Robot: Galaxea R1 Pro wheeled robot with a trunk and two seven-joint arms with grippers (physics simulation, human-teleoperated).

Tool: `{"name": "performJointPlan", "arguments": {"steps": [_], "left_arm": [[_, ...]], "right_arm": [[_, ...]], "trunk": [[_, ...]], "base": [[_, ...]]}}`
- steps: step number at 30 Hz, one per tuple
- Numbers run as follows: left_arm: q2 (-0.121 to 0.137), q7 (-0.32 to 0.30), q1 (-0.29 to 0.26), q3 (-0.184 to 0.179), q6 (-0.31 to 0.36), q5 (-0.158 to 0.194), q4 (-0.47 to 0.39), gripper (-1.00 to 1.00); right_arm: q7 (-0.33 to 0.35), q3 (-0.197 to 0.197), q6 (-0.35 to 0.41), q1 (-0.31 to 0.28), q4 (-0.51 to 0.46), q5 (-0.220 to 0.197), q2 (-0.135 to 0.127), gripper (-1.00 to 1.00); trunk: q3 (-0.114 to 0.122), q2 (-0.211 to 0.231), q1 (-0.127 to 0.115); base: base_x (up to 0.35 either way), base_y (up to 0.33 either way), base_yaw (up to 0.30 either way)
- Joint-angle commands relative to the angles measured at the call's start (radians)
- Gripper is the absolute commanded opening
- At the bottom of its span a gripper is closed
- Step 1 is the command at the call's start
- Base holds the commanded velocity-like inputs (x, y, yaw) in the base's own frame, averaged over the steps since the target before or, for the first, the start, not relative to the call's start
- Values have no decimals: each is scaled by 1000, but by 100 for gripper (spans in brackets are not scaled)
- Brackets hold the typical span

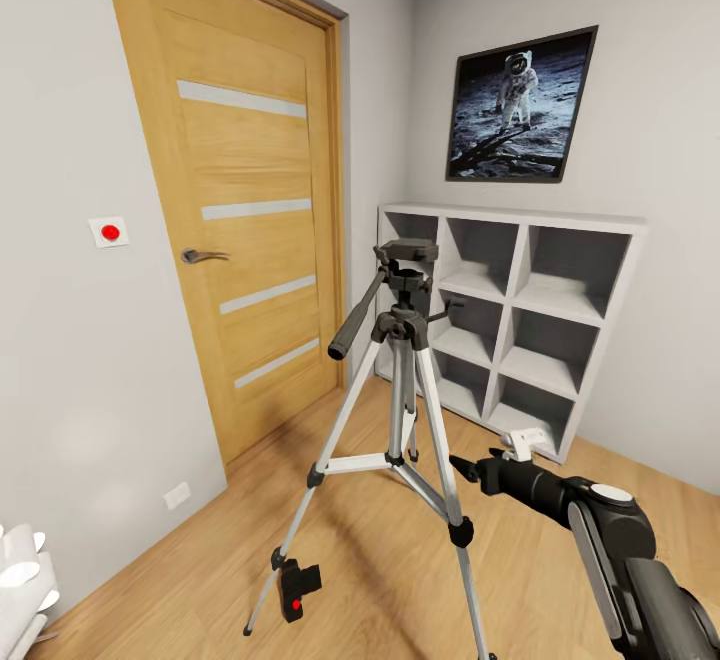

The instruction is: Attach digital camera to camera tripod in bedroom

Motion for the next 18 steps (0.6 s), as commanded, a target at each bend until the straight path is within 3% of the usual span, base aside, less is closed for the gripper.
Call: {"name": "performJointPlan", "arguments": {"steps": [1,6,18], "left_arm": [[0,0,0,3,-1,6,-1,100],[0,0,0,2,-1,6,-1,100],[-1,0,0,2,-1,6,-2,100]], "right_arm": [[-6,20,7,-9,-1,3,10,100],[-26,58,10,-29,-1,2,39,100],[-34,70,10,-39,3,0,48,100]], "trunk": [[-1,0,0],[-1,0,0],[-1,0,0]], "base": [[0,0,0],[0,0,0],[0,0,0]]}}
